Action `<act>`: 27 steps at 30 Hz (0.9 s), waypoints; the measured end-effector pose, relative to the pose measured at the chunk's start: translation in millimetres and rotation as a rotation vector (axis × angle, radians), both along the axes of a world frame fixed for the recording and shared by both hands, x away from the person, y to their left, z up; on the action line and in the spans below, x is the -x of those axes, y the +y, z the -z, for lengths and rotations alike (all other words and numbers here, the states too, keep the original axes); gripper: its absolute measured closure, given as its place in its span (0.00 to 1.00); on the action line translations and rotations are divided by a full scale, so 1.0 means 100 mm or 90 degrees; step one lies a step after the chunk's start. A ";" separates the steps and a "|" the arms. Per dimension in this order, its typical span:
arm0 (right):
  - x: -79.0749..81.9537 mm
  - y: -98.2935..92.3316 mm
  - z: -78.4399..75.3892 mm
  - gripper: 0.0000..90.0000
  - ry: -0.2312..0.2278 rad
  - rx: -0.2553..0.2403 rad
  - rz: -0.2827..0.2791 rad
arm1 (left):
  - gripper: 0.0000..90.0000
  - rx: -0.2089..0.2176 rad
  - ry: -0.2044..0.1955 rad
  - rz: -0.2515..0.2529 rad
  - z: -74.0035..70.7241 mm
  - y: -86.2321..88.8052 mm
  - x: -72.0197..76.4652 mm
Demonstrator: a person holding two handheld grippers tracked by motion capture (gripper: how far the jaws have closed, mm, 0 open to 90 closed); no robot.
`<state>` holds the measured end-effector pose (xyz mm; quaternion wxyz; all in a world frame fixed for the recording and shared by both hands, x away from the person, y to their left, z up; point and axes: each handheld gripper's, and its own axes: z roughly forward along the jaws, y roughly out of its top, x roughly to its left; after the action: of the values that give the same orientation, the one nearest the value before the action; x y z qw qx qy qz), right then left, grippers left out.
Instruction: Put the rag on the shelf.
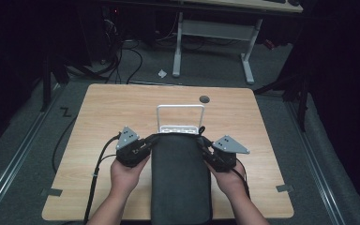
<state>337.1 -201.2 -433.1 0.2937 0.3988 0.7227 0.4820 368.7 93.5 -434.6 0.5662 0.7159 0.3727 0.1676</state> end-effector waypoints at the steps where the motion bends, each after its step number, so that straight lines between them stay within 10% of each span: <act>1: -0.01 0.00 -0.03 0.86 -0.005 0.000 0.000 | 0.91 0.005 -0.004 -0.003 -0.04 0.01 -0.01; 27: -0.21 0.02 -0.68 0.86 -0.105 -0.035 0.015 | 0.91 0.038 -0.105 -0.024 -0.70 -0.03 -0.23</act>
<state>357.8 -198.8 -365.2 0.3469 0.3741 0.6777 0.5295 391.4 90.9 -364.1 0.6127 0.6755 0.3427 0.2254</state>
